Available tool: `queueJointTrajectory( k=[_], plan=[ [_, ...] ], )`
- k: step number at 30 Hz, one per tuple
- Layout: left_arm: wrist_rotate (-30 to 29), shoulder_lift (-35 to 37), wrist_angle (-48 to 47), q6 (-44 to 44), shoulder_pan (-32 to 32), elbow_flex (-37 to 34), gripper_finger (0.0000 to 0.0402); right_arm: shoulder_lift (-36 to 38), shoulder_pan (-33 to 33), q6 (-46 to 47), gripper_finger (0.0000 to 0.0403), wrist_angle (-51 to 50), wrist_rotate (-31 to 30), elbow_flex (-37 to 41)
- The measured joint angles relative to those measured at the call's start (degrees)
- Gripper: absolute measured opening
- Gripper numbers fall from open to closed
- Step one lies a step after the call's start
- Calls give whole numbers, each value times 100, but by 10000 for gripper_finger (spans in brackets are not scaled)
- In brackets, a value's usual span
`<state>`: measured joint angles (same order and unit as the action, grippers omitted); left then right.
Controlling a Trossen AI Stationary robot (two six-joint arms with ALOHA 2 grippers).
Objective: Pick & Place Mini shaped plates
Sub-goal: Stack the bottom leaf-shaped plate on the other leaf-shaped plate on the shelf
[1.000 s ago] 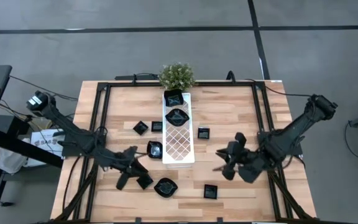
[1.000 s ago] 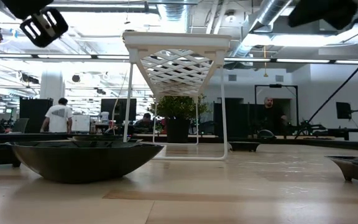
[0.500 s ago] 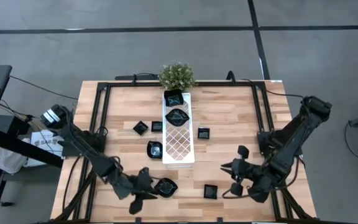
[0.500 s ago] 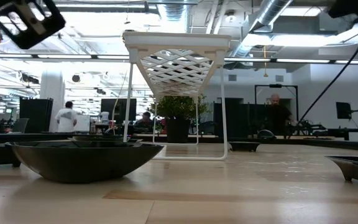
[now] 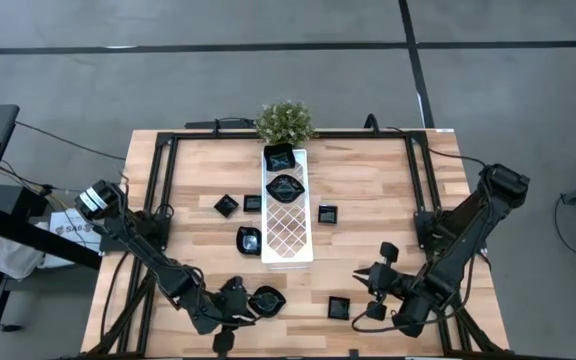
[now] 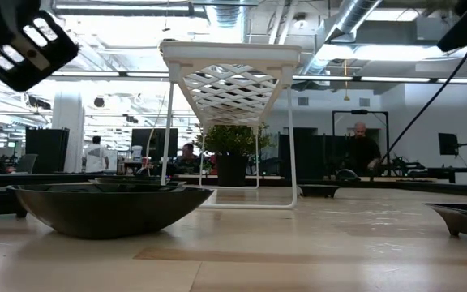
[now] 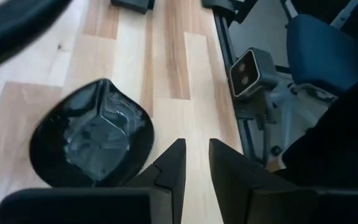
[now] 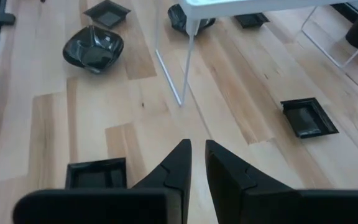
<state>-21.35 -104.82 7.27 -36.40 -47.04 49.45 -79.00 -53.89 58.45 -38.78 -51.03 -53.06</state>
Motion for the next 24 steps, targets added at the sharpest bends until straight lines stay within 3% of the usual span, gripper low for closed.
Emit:
queueJointTrajectory(
  k=[10, 18, 24],
  plan=[
    [-16, -90, 15, 1357, 44, -127, 116, -17, 189, 22, 42, 45, -48, 0],
    [-322, -709, 31, 2559, 183, 212, 166, -17, 421, -32, 42, 43, -46, 0],
    [-327, -918, 69, 2759, 257, 470, 171, -17, 424, -36, 42, 2, -22, 0]
  ],
)
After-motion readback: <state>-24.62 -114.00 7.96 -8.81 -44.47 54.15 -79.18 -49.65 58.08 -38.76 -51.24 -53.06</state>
